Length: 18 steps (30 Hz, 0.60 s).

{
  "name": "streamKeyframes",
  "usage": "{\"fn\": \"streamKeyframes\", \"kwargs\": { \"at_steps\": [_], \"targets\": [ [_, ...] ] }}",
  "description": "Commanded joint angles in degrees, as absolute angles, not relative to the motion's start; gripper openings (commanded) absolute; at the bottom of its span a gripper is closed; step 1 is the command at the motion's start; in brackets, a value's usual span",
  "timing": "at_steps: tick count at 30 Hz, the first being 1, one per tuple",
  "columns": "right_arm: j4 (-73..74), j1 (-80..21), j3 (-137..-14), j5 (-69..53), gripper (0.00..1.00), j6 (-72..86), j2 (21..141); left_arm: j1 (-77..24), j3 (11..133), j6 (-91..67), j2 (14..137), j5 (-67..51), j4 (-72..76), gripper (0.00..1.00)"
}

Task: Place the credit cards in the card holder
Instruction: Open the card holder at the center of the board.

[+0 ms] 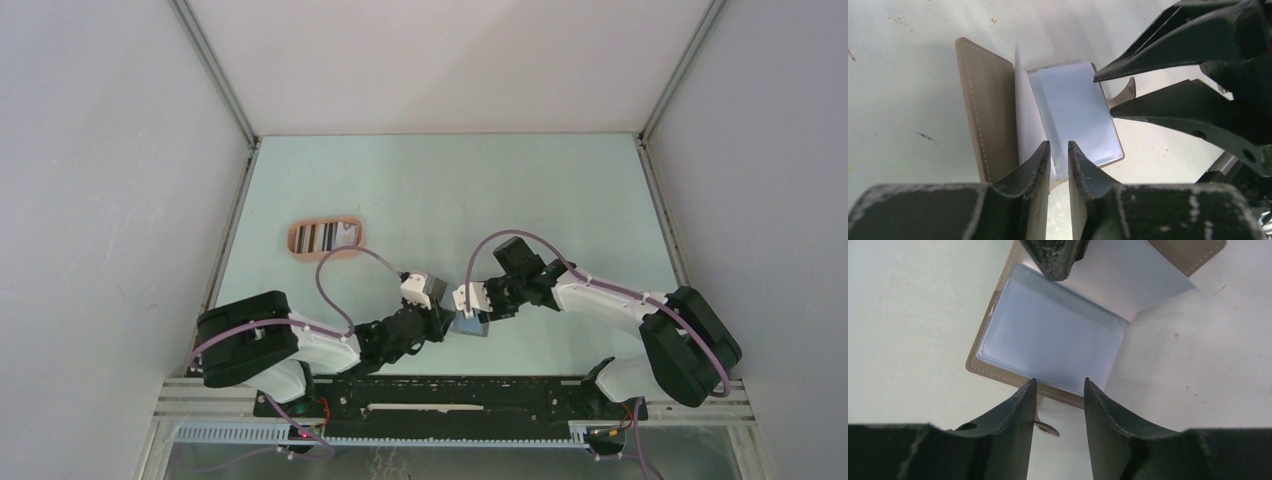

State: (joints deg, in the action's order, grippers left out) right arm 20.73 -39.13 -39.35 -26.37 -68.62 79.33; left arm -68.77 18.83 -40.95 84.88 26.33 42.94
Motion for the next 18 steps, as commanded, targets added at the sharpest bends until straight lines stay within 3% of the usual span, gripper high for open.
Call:
{"fn": "streamKeyframes", "kwargs": {
  "at_steps": [1,8,18],
  "targets": [
    [20.1,-38.9,-42.5,-29.4,0.47,-64.9,78.1,-68.9,17.4,-40.3,85.4,26.3,45.7,0.24],
    [18.9,-38.6,-44.4,-30.2,0.4,-59.3,79.3,-68.9,17.2,-40.3,85.1,25.8,46.1,0.27],
    [19.0,-38.6,-47.5,-34.1,0.39,-51.8,81.8,-68.1,15.1,-41.6,83.5,24.5,49.6,0.47]
  ]
}}
